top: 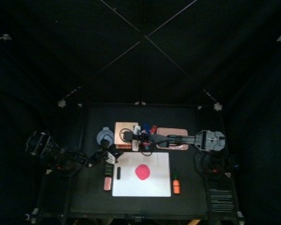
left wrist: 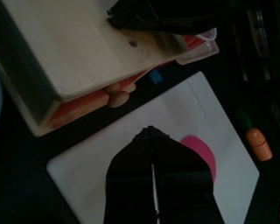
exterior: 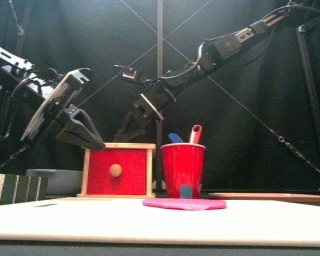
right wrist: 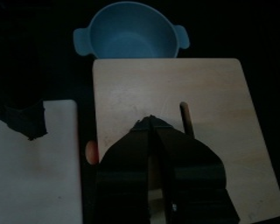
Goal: Get the cutter from the drawer then cut the dough then place the extra dough in the bowl
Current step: Open the drawer
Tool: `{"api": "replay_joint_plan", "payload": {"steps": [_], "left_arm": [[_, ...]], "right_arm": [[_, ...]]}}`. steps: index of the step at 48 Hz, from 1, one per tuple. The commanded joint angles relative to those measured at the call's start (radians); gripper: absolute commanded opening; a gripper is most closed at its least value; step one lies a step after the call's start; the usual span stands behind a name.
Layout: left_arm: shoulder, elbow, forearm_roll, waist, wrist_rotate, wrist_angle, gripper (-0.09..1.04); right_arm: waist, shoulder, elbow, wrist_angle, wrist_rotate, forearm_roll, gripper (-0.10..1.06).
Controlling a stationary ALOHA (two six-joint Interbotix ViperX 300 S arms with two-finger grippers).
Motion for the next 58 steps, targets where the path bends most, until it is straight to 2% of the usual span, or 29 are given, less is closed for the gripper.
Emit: {"api": "replay_joint_plan", "payload": {"steps": [1,7,10,23,27,32,39,58], "left_arm": [[0.002,-0.020,0.003,0.017,0.003,-0.009,0.02],[0.008,-0.031,0.003,0.026,0.000,-0.009,0.10],[0.006,-0.043,0.002,0.029,0.000,-0.009,0.19],[0.008,-0.101,-0.023,0.032,-0.011,0.017,0.68],[0.009,-0.109,-0.083,0.032,-0.048,0.028,0.77],[0.023,-0.109,-0.189,0.032,-0.121,0.043,0.81],[0.052,-0.098,-0.196,0.040,-0.183,0.051,0.80],[0.164,-0.173,-0.140,0.132,-0.183,0.049,0.80]], "right_arm": [[-0.012,0.015,0.008,0.040,-0.002,-0.002,0.03],[-0.011,0.018,0.012,0.057,-0.002,0.000,0.03],[-0.009,0.020,0.017,0.057,-0.002,-0.002,0.03],[-0.008,0.018,0.021,0.063,-0.002,0.000,0.03],[-0.008,0.020,0.025,0.071,-0.002,-0.002,0.03],[-0.008,0.020,0.023,0.080,0.000,0.000,0.03],[-0.008,0.018,0.018,0.080,-0.002,0.000,0.03],[-0.008,0.018,0.021,0.080,0.002,0.000,0.03]]}}
